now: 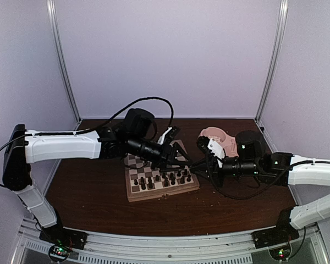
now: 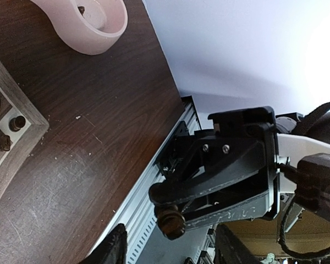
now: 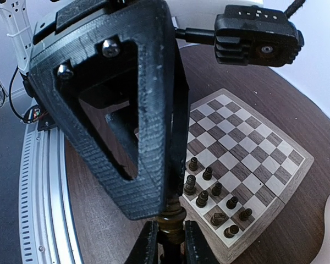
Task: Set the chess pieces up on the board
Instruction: Pass from the right arm to the left
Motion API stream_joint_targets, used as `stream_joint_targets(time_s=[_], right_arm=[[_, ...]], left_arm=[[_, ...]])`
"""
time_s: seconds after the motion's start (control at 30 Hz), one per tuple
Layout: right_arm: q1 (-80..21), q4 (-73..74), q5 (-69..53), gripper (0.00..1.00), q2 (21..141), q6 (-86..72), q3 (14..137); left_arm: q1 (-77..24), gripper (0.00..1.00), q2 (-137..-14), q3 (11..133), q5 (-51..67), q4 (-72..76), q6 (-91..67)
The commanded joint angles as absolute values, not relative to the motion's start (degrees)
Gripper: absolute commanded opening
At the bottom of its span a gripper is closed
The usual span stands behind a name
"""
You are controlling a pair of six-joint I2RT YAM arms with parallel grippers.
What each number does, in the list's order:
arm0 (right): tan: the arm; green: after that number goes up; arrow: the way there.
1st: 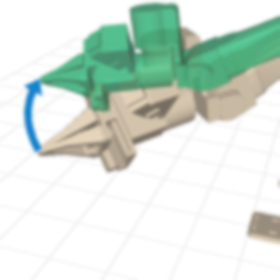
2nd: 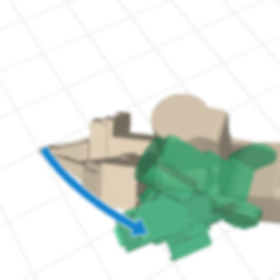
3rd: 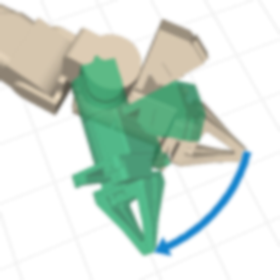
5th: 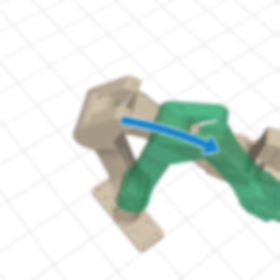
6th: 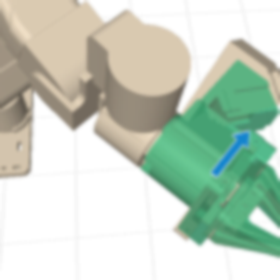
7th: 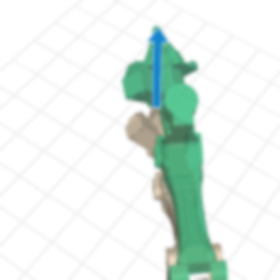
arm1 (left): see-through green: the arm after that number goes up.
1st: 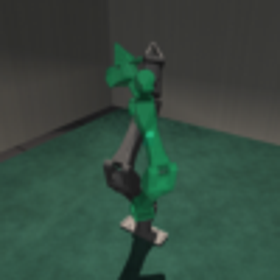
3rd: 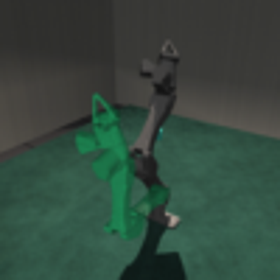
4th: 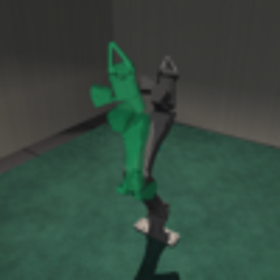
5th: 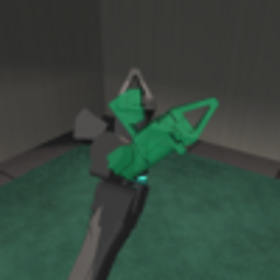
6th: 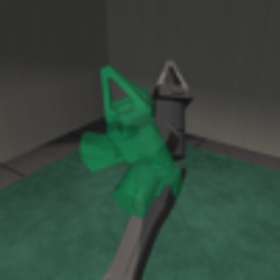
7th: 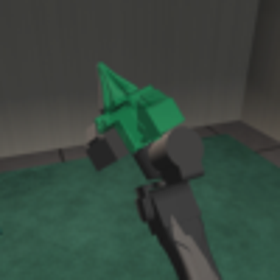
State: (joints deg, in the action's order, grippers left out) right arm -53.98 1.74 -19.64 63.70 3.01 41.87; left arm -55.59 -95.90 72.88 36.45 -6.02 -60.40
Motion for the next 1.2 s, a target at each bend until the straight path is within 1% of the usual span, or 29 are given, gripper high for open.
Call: stream_joint_targets(time_s=[0.0, 0.07, 0.17, 0.27, 0.43, 0.57, 0.7, 0.77, 0.8, 0.9, 0.93, 0.97, 1.03, 1.07, 1.17], right_arm=[[-54.5, 0.4, -19.8, 0.06, 64.3, 3.4, 43.8], [-54.6, 0.6, -20.0, 0.06, 64.8, 3.6, 44.2], [-54.9, 0.9, -19.8, 0.06, 65.7, 4.2, 44.9], [-55.2, 1.5, -19.6, 0.06, 66.7, 4.7, 45.5], [-55.7, 1.8, -18.8, 0.06, 67.7, 5.4, 46.1], [-55.9, 1.9, -17.8, 0.07, 67.8, 5.6, 45.8], [-56.2, 1.3, -15.7, 0.08, 67.1, 5.9, 44.8], [-56.3, 0.3, -14.6, 0.16, 66.3, 5.8, 43.7], [-56.3, 0.1, -14.2, 0.17, 65.9, 5.6, 43.2], [-56.3, -1.3, -12.1, 0.16, 64.8, 5.5, 41.7], [-56.3, -1.6, -11.7, 0.16, 64.6, 5.6, 41.4], [-56.3, -1.9, -11.2, 0.21, 64.5, 5.8, 41.2], [-56.3, -2.2, -10.7, 0.38, 64.3, 5.7, 40.8], [-56.3, -2.3, -10.3, 0.43, 64.3, 5.7, 40.7], [-56.3, -2.9, -9.8, 0.46, 64.0, 5.8, 40.1]], left_arm=[[-55.7, 0.55, -97.3, 74.6, 38.5, -2.8, -61.6], [-55.8, 0.53, -97.5, 74.5, 38.7, -2.1, -61.9], [-55.8, 0.49, -97.9, 74.4, 38.6, -1.8, -62.5], [-55.9, 0.38, -98.4, 73.8, 39.1, -0.5, -63.5], [-56.0, 0.23, -99.0, 73.5, 39.5, 2.8, -64.4], [-55.9, 0.05, -98.9, 73.5, 39.2, 2.9, -63.9], [-55.6, 0.01, -98.1, 73.7, 37.0, -0.5, -61.1], [-55.4, 0.0, -96.9, 73.3, 35.0, -3.3, -59.2], [-55.3, 0.0, -96.3, 73.2, 34.0, -4.5, -58.4], [-55.2, 0.0, -94.5, 72.9, 31.3, -7.6, -56.3], [-55.1, 0.0, -94.0, 72.8, 30.7, -8.3, -55.9], [-55.2, 0.0, -93.7, 72.7, 30.3, -8.7, -55.6], [-55.1, 0.0, -93.1, 72.6, 29.5, -9.9, -54.8], [-55.1, 0.0, -92.9, 72.7, 29.0, -10.6, -54.3], [-55.0, 0.0, -92.3, 72.6, 26.7, -13.7, -52.5]])
